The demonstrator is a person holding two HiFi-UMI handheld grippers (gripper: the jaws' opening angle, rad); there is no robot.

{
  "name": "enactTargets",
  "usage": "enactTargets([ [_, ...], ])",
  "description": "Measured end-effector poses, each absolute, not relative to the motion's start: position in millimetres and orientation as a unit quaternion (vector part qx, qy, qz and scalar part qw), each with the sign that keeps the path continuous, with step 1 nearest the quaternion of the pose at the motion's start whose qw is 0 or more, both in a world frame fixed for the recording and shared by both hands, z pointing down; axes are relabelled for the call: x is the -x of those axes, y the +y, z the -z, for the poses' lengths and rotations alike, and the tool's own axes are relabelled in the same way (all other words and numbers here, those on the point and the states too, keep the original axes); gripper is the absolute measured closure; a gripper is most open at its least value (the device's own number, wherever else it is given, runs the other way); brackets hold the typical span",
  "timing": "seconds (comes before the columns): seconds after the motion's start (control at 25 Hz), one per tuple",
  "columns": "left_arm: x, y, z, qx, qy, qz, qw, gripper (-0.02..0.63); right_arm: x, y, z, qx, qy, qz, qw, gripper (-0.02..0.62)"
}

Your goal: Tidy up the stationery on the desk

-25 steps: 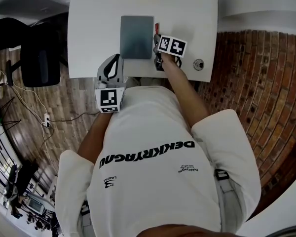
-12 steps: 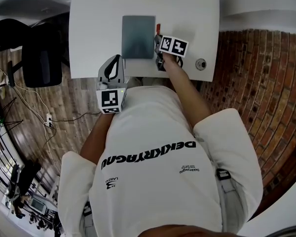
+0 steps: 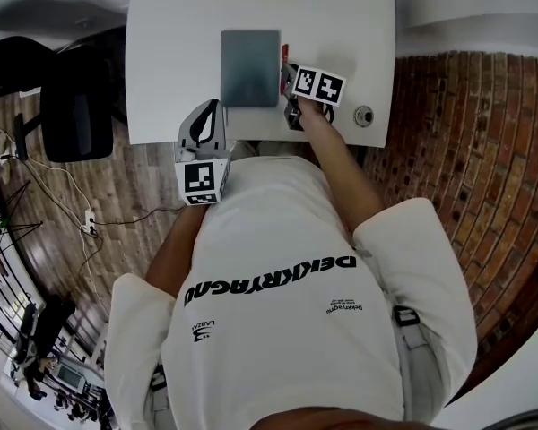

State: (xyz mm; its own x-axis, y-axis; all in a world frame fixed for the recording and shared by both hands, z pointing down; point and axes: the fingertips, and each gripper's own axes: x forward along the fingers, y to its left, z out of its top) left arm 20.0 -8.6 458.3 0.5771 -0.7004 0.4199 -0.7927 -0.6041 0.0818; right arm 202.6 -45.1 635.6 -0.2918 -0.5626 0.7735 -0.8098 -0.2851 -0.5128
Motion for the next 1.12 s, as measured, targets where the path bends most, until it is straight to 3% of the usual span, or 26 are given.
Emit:
enactTargets([
  [0.52,-38.5,-26.8,-442.8,-0.889,-0.412,-0.160,0.119,0.607,-227.6,-71.5,-534.8,-0.610,-0.644,-0.460,0.041,0.518],
  [0.72,-49.4,-40.4,-432.5,-0.899,-0.406,-0.138,0.094,0.607,-219.1,-74.6,-479.4,-0.615,-0.699,-0.362,0.034,0.533],
  [0.88,-64.6,-44.9,-425.8,-0.905,-0.393,-0.133,0.096,0.607,-211.0,-63.7,-449.4,-0.617,-0.736,-0.275,0.045,0.596],
  [1.12,-75.8,-48.6,-425.7,-0.911,-0.382,-0.131,0.089,0.607,-199.6,-45.6,-414.5,-0.613,-0.764,-0.198,0.021,0.598],
])
